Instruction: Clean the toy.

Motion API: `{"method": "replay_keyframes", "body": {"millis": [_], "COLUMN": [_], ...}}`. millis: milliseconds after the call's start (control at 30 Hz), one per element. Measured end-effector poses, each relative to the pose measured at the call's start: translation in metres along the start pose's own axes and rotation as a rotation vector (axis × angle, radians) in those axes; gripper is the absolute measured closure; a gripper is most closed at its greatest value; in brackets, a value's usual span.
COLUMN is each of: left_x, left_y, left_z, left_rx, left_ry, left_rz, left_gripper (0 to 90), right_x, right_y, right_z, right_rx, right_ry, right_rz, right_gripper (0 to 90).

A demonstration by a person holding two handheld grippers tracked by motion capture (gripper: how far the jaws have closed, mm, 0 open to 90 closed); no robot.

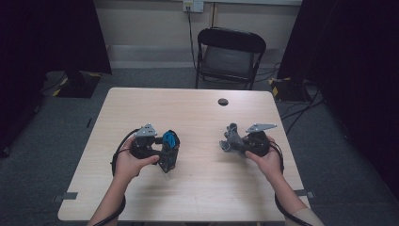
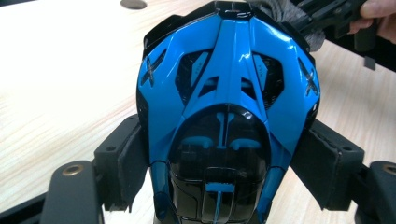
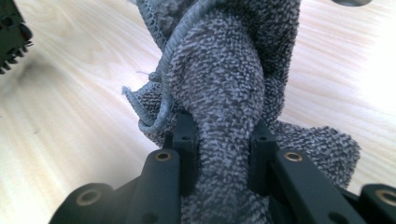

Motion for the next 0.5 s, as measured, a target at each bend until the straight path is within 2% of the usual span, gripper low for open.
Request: {"method": "replay_keyframes", "body": {"millis": [67,200,300,500], "left_x": [0.001,0.002,0.004,0.005], "left_y": [0.003,0.005,0.008,0.008], "left_z": [0.005,0.011,0.016,0.021], "left_rx": [-0.013,-0.020,-0.005,-0.015], "left_ry": [-0.008,-0.016,-0.028,-0.038], "left_rz": [0.007,0.016,0.035,0.040], "left_gripper": [24.6,24.6,24.5,24.5], "right_x": [0.003,0.006,0.010,0.010], "right_y": [0.000,0.001,0.003,0.008], "right_z": [-0.005,-0.008,-0.012,-0.018], "right_rx": [-0.001,0.011,0.021,0.033], "right_ry": [0.027,0.042,0.044,0.051], "right_rz": [-0.004,-0.005,0.003,0.011], "right_gripper": [71.8,71.8,71.7,71.6]}}
Point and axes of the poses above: each handheld gripper's, and its own axes: x roughly forward along the jaws, y roughly out of its underside, z roughly to its left, the point moved 8 cm from there along x, roughly forward along the jaws, and after that the axes turned 13 degrees about -x, right-handed, at the moved point
